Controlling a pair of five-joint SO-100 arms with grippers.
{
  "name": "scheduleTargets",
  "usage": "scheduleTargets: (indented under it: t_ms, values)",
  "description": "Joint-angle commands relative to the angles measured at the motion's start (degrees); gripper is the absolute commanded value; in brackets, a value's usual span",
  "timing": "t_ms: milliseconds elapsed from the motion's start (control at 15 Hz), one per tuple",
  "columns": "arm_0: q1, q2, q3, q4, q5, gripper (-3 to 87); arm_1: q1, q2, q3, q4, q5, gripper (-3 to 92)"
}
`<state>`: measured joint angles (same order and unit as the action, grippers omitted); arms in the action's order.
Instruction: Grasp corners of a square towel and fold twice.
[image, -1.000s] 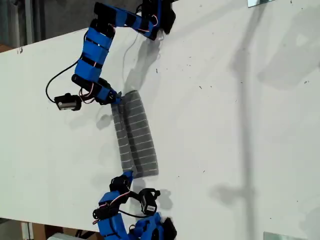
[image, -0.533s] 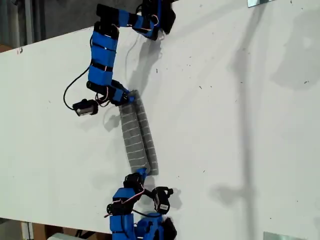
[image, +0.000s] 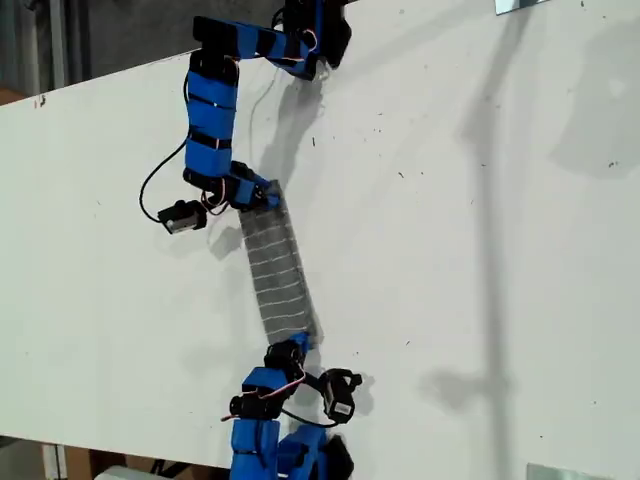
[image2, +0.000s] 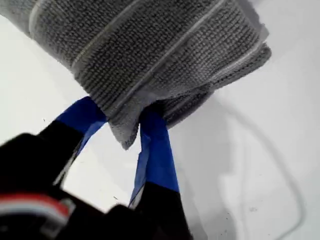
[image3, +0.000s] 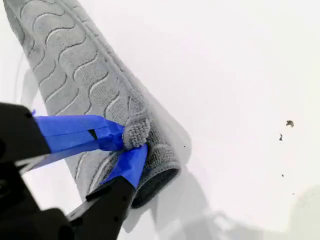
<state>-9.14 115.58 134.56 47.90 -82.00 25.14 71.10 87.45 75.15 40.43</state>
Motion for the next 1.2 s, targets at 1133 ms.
scheduleTargets:
  t_ms: [1133]
  values:
    - [-21.4,52.6,22.0,20.7,12.0,19.4,12.9,3.9,-2.1,4.7,-4.0,18.5]
